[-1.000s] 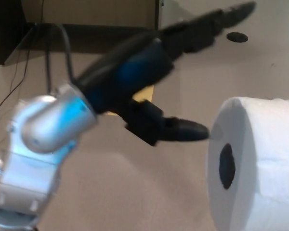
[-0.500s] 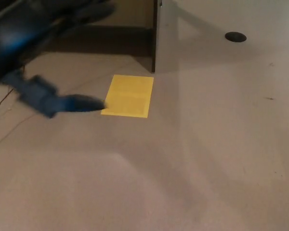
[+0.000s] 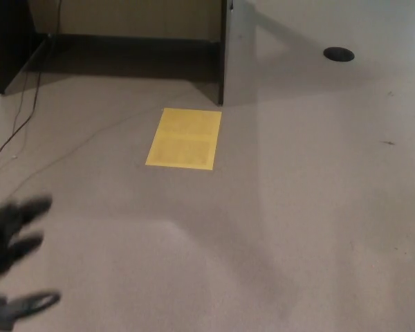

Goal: A person is holding a toilet paper roll and the robot extends its left hand to grab the roll by inserting its thumb into the gap in the middle and brings its hand down by its side. Then it extends its arm again to hand the toilet paper roll back to the person.

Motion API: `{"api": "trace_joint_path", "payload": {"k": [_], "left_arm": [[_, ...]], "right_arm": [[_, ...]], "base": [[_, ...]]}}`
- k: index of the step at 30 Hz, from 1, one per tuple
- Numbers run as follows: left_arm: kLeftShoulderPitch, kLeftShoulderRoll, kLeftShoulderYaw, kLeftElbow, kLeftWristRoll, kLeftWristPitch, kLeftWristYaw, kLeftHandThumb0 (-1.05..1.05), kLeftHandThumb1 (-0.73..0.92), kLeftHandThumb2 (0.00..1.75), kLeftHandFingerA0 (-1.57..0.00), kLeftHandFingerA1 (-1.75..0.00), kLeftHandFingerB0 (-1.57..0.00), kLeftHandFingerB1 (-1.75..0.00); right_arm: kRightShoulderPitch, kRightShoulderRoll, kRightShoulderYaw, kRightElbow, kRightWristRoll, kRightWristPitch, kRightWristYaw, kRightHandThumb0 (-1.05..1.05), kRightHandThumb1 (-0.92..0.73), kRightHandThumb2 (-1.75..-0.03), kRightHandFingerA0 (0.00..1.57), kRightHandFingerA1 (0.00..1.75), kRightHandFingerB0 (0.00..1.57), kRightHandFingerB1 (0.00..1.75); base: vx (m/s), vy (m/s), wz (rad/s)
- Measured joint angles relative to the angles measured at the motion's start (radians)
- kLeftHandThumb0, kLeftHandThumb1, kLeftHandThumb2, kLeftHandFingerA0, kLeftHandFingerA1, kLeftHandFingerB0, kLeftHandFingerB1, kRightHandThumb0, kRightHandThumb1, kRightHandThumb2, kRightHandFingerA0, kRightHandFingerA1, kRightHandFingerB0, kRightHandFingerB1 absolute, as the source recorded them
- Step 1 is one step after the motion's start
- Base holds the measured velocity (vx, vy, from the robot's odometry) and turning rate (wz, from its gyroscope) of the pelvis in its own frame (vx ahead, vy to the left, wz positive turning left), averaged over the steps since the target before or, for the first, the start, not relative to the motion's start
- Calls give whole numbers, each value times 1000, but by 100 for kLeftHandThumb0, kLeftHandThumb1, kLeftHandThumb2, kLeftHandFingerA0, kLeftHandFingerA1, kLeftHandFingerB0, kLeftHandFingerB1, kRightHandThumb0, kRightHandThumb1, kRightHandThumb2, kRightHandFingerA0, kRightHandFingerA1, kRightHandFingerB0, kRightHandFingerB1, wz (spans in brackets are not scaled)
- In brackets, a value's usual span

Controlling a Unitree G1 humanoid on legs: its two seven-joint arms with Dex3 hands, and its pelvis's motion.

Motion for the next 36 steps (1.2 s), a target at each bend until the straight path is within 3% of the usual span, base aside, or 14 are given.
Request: {"api": "trace_joint_path", "payload": {"k": [1,7,8,9,15,19,30,31,32,36], "left_arm": [[16,0,-6,35,6,-8,15,-22,34,87,-6,-51,-5,-50],[101,0,-42,306,54,-89,120,-12,37,87,-9,-52,-8,-49],[105,0,-42,331,56,-98,128,-12,37,87,-9,-52,-8,-49],[114,-2,-42,387,60,-119,146,-23,45,56,-24,-36,-23,-30],[125,-6,-42,585,71,-214,219,-26,44,57,-30,-38,-29,-33],[124,-6,-44,664,77,-271,261,-26,45,57,-30,-37,-29,-33],[90,-4,-69,827,111,-454,382,-24,48,56,-37,-38,-31,-32],[86,-3,-71,838,113,-467,391,-23,49,56,-37,-38,-32,-32],[82,-1,-73,848,114,-480,399,-24,49,56,-36,-38,-32,-32],[62,8,-80,893,121,-540,436,-22,49,55,-37,-39,-33,-32]], "right_arm": [[0,0,0,0,0,0,0,-35,-66,-60,75,65,59,46],[0,-1,0,0,0,0,0,-34,-66,-60,73,60,58,46],[0,-2,0,1,0,0,0,-34,-66,-60,73,60,58,46],[0,-3,0,1,0,0,0,-34,-66,-60,73,64,59,46],[-1,-7,-4,1,1,1,-1,-35,-67,-60,72,61,59,45],[-3,-11,-9,1,1,0,-1,-35,-64,-59,76,73,57,45],[-28,-21,-42,0,5,-5,-8,-32,-64,-59,73,68,53,42],[-30,-21,-46,0,5,-6,-8,-37,-53,-85,69,72,47,55],[-32,-21,-49,0,6,-7,-9,-32,-66,-59,71,64,54,42],[-38,-22,-64,0,7,-13,-12,-32,-65,-59,70,60,54,42]], "base": [[0,0,0],[0,0,0],[0,0,0],[0,0,0],[0,0,0],[0,0,0],[0,0,0],[0,0,0],[0,0,0],[0,0,0]]}}
